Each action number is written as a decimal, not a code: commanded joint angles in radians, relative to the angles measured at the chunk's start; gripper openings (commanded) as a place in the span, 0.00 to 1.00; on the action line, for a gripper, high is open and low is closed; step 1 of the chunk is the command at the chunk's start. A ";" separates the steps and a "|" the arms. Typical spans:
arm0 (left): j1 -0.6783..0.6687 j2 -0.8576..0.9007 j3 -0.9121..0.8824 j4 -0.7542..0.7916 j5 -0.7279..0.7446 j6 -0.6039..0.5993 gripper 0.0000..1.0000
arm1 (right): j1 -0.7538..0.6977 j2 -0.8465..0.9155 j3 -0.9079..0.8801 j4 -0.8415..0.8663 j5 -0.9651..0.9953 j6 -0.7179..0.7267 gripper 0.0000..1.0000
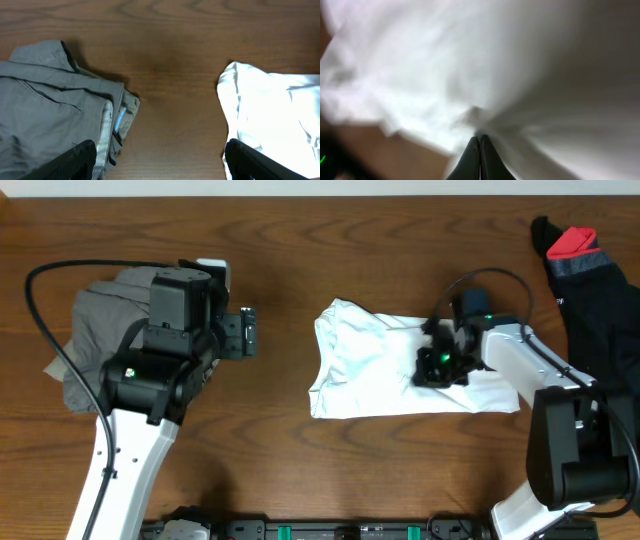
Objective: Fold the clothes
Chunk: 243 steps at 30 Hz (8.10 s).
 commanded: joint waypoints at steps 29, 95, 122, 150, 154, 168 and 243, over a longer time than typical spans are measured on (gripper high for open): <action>-0.127 0.694 0.010 0.150 0.592 -0.261 0.92 | -0.422 -0.494 0.087 -0.123 0.071 -0.035 0.58; -0.586 0.801 0.500 -0.180 0.174 -0.079 0.65 | -0.422 -0.496 0.087 -0.199 0.072 -0.035 0.47; -0.239 0.783 0.302 -0.133 0.495 -0.014 0.68 | -0.421 -0.496 0.087 -0.203 0.073 -0.043 0.48; -0.437 0.783 0.363 0.158 0.718 -0.144 0.68 | -0.421 -0.496 0.087 -0.206 0.073 -0.043 0.48; -0.451 0.782 0.364 0.187 0.718 -0.145 0.70 | -0.421 -0.496 0.087 -0.205 0.073 -0.043 0.49; -0.294 0.709 0.364 0.070 0.634 -0.145 0.47 | -0.315 -0.496 0.087 -0.189 -0.177 -0.163 0.50; 0.025 0.456 0.364 -0.336 0.380 0.069 0.49 | 0.154 -0.122 0.056 0.185 0.381 0.138 0.18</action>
